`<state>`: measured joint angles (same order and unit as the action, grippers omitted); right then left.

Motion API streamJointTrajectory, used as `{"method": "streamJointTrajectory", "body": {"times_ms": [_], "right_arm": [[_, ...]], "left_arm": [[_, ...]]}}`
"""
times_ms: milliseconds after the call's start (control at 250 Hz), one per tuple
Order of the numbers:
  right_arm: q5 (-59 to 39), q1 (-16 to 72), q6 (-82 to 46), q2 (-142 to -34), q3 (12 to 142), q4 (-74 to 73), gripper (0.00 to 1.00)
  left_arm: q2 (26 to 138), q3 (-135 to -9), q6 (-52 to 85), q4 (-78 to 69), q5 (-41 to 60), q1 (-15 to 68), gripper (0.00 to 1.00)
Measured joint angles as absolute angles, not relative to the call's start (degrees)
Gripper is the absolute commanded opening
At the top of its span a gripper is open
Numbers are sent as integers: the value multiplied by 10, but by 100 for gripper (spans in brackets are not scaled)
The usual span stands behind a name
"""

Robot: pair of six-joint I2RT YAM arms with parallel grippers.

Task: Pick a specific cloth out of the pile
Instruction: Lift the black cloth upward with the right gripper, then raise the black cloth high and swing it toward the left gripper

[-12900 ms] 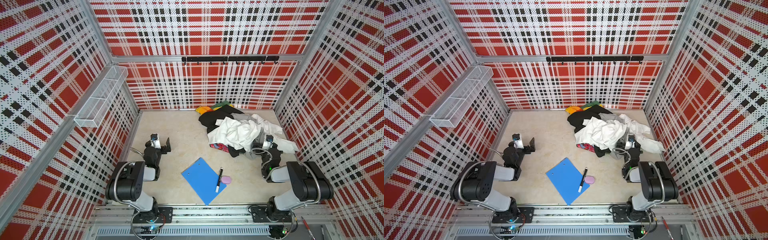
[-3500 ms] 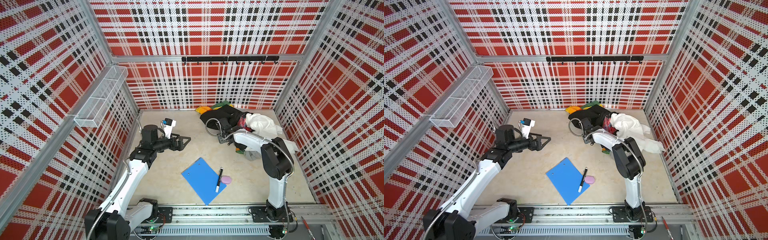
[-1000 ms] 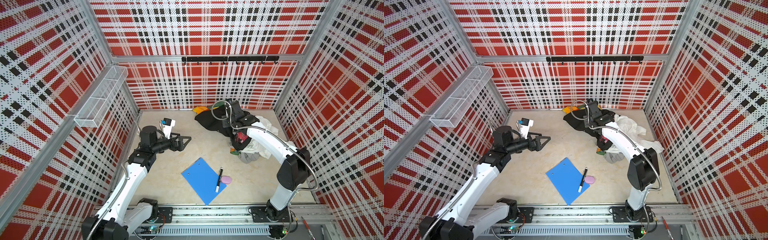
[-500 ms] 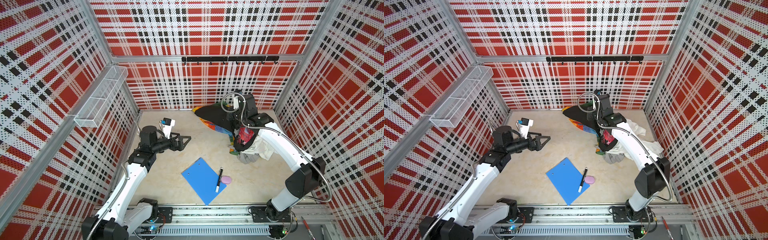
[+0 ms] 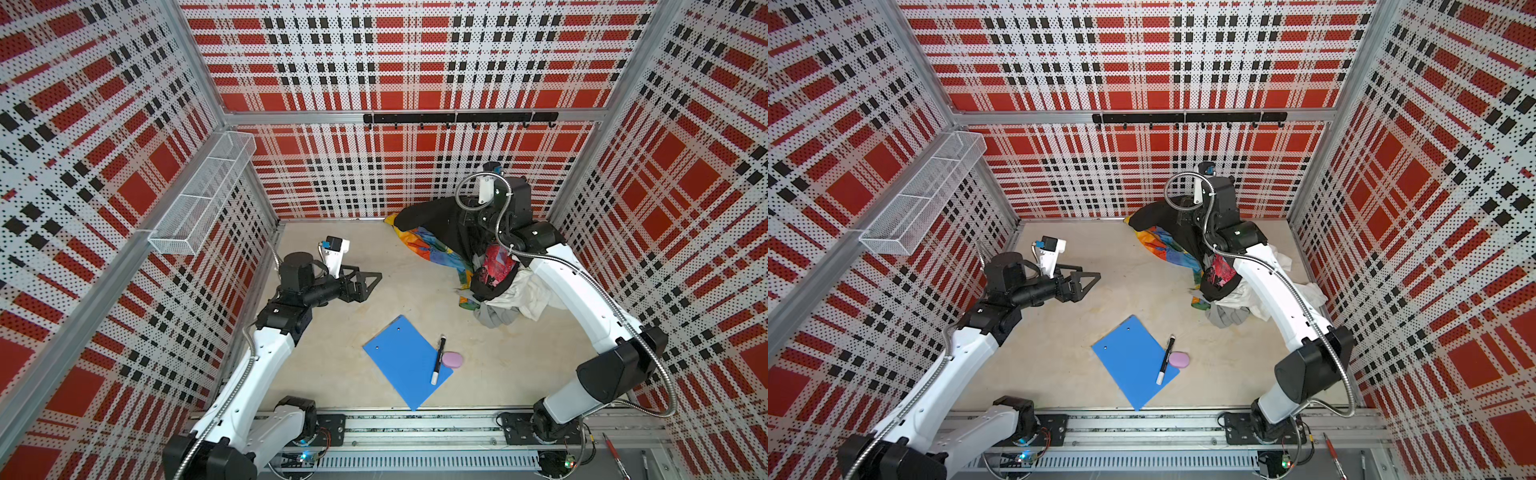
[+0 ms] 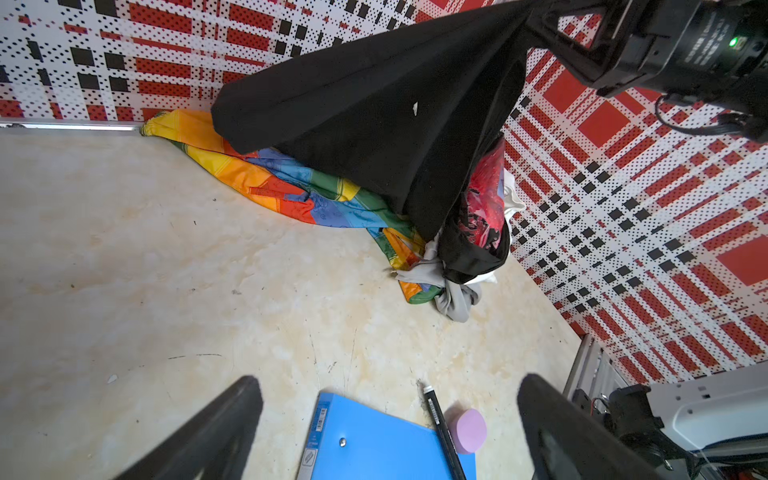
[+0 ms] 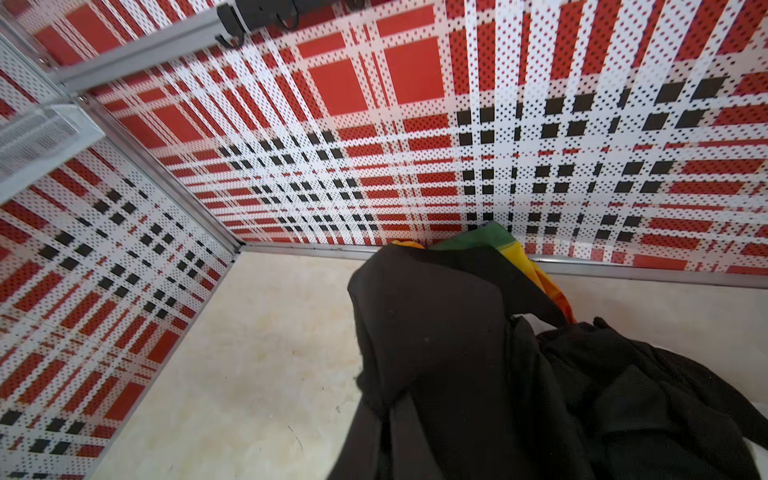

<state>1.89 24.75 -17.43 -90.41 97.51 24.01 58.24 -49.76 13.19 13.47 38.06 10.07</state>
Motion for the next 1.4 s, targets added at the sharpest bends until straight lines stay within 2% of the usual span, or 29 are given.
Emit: {"method": "streamJointTrajectory", "body": {"times_ms": [536, 1141, 1401], "right_arm": [[-20, 247, -213, -860, 963, 60, 7], [50, 247, -329, -826, 867, -238, 6], [15, 247, -382, -863, 935, -266, 6]], "left_arm": [[574, -497, 132, 133, 373, 101, 99], [574, -491, 130, 133, 373, 101, 99], [571, -491, 131, 133, 373, 91, 99]]}}
